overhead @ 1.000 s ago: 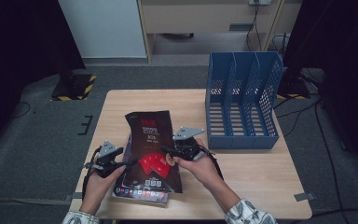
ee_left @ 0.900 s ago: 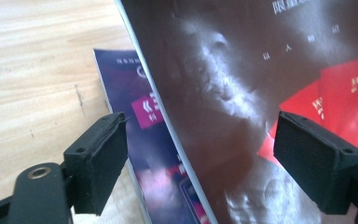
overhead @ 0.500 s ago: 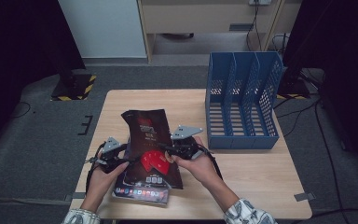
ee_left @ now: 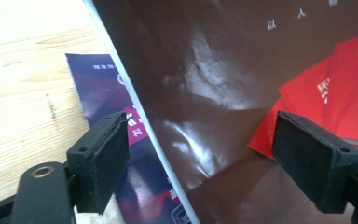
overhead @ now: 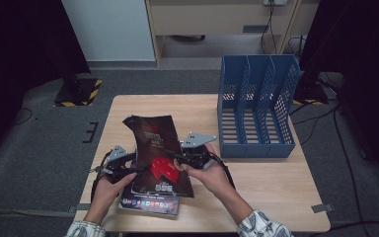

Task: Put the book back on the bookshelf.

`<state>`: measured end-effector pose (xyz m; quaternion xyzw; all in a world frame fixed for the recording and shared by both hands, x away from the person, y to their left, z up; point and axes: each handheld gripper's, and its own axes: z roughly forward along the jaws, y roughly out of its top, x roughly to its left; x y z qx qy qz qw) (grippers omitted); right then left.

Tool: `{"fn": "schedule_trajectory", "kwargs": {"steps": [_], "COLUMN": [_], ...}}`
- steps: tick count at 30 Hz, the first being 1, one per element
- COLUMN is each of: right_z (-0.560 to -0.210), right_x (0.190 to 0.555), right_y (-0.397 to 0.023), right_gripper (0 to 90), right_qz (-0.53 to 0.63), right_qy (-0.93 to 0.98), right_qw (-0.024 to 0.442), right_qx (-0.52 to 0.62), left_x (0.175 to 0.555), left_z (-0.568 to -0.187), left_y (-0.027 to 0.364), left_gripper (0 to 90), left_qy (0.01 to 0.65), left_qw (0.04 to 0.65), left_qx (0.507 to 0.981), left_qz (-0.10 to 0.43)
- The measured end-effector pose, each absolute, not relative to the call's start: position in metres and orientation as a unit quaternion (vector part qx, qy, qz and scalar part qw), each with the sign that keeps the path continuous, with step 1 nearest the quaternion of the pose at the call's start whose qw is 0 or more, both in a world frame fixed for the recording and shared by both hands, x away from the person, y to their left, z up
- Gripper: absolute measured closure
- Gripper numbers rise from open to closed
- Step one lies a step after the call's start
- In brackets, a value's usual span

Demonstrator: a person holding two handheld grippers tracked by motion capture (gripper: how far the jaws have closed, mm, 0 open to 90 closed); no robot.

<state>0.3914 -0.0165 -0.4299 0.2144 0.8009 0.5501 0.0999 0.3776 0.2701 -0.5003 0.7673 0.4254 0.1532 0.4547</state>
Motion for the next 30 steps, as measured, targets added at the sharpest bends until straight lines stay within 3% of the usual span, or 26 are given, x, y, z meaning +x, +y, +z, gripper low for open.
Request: {"fn": "schedule_trajectory", "kwargs": {"steps": [7,11,17,18,20,23,30], "right_z": [-0.427,-0.427,-0.428,-0.43,-0.43,-0.431,-0.431], "right_x": [0.391,0.391,0.392,0.393,0.394,0.395,0.394], "right_y": [-0.019,-0.019,-0.02,-0.022,-0.022,-0.024,-0.023], "right_gripper": [84.6,84.6,84.5,84.4,84.4,84.0,79.7], "right_qz": [0.561,0.566,0.564,0.564,0.566,0.567,0.565], "right_qy": [0.794,0.793,0.795,0.794,0.793,0.793,0.797], "right_qw": [0.1,0.097,0.093,0.091,0.091,0.082,0.079], "right_qx": [0.209,0.205,0.204,0.206,0.208,0.208,0.197], "left_x": [0.378,0.378,0.376,0.376,0.376,0.375,0.373], "left_z": [-0.501,-0.5,-0.495,-0.494,-0.494,-0.494,-0.492], "left_y": [0.269,0.273,0.284,0.286,0.287,0.287,0.288], "left_gripper": [22.7,30.2,58.6,67.7,69.8,79.8,83.4], "left_qy": [0.421,0.423,0.434,0.437,0.437,0.44,0.439], "left_qw": [0.464,0.47,0.462,0.46,0.458,0.448,0.44], "left_qx": [0.768,0.765,0.763,0.762,0.763,0.766,0.771], "left_qz": [0.132,0.123,0.127,0.129,0.131,0.138,0.142]}}
